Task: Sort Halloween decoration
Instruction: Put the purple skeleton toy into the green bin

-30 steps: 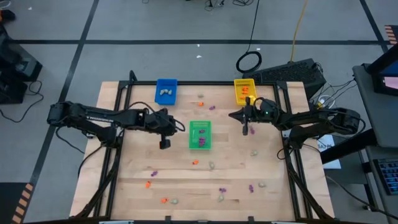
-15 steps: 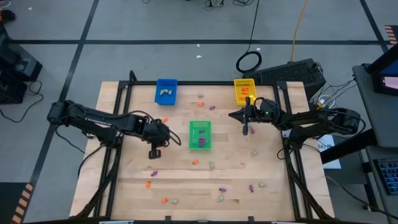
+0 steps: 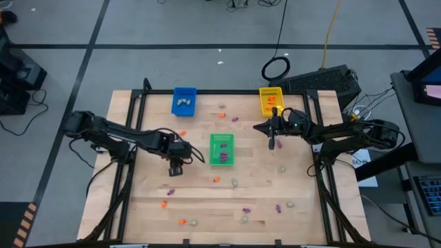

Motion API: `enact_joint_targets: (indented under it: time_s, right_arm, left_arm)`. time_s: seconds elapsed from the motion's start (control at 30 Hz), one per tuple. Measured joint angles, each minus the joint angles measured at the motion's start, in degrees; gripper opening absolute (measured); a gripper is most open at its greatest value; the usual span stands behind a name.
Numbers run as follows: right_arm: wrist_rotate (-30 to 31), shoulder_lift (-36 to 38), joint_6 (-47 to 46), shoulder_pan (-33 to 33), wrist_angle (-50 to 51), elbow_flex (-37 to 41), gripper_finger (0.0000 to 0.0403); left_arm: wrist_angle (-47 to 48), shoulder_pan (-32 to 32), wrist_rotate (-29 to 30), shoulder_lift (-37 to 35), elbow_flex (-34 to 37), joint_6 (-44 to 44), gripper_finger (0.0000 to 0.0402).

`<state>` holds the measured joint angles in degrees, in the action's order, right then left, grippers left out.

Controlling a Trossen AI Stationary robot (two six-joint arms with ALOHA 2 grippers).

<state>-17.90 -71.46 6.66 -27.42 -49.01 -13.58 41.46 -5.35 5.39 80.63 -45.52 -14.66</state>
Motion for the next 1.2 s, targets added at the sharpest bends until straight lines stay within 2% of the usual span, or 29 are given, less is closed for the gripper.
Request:
enact_joint_targets:
  time_s: [0.23, 0.4, 0.53, 0.63, 0.97, 1.2]
  right_arm:
    - [0.03, 0.00, 0.00, 0.00, 0.02, 0.00, 0.0000]
    - [0.03, 0.00, -0.48, 0.00, 0.07, 0.00, 0.0000]
    - [0.03, 0.00, -0.48, 0.00, 0.28, 0.00, 0.0000]
    - [0.04, 0.00, -0.40, 0.00, 0.56, 0.00, 0.0000]
    - [0.05, 0.00, -0.65, 0.00, 0.61, -0.01, 0.0000]
    - [0.05, 0.00, -1.01, 0.00, 0.61, -0.02, 0.0000]
  left_arm:
    - [0.01, 2.23, 5.06, 2.68, 0.02, 3.08, 0.0166]
    - [-0.18, 7.31, -2.08, 2.68, 0.02, 5.03, 0.0166]
    - [-0.02, 8.85, -12.07, 2.68, 0.04, 6.02, 0.0166]
    - [-0.19, 6.60, -16.60, 2.68, 0.04, 5.93, 0.0166]
    - [-4.45, -7.68, -15.68, 2.66, 0.07, 4.05, 0.0166]
    - [-1.04, -12.67, -16.14, 2.66, 0.07, -7.98, 0.0166]
